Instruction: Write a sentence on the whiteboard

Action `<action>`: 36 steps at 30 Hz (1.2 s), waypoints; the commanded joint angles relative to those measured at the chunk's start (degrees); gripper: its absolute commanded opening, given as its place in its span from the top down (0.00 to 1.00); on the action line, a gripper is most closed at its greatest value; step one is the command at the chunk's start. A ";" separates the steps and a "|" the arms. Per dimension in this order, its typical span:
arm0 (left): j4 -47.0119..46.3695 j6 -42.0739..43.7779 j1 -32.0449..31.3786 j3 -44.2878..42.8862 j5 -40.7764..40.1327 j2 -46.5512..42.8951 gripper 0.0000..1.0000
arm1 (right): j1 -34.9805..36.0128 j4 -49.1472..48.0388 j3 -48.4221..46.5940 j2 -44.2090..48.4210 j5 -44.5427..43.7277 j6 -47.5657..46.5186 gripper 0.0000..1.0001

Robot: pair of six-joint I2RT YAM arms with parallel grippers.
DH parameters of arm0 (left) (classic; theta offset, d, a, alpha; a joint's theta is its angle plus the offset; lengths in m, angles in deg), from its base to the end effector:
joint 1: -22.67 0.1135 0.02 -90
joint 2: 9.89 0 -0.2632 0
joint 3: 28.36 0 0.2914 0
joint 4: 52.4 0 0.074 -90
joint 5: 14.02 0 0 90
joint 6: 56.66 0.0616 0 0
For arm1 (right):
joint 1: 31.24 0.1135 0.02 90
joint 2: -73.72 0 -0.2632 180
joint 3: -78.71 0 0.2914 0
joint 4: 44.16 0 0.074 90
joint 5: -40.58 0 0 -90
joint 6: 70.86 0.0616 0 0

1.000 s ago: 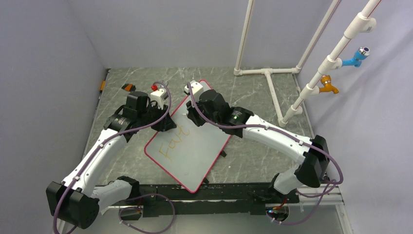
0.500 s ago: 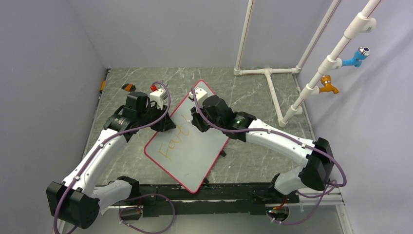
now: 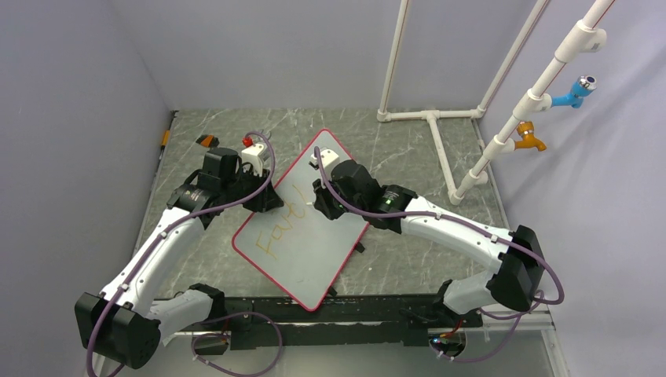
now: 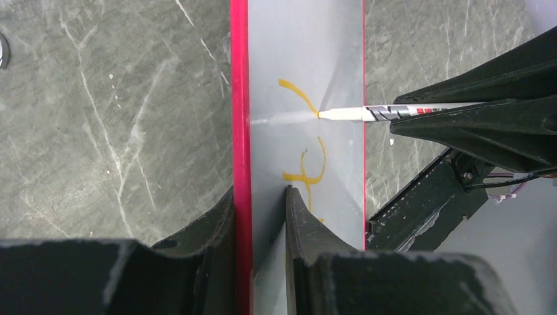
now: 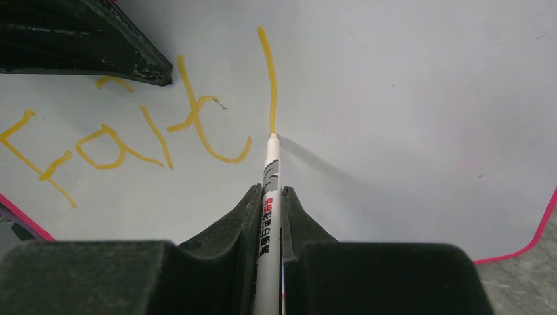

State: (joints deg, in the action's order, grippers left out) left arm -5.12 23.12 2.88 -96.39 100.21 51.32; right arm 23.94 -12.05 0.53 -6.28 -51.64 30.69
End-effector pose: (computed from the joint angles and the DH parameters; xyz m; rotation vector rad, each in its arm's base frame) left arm 0.2564 -0.1191 0.2943 0.4195 2.2766 -0.7528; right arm 0.2178 0.3090 0.2878 -0.8075 2.0794 0.6171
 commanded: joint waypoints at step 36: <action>-2.53 7.05 -0.16 -0.32 -6.21 -1.27 1.00 | 0.05 1.54 -12.25 -9.06 -3.75 -3.73 1.00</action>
State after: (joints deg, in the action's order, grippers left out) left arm -4.86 22.99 2.99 -96.39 100.04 51.32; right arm 23.96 -8.71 -10.01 -12.75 -53.61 27.67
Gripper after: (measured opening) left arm 0.265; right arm 0.143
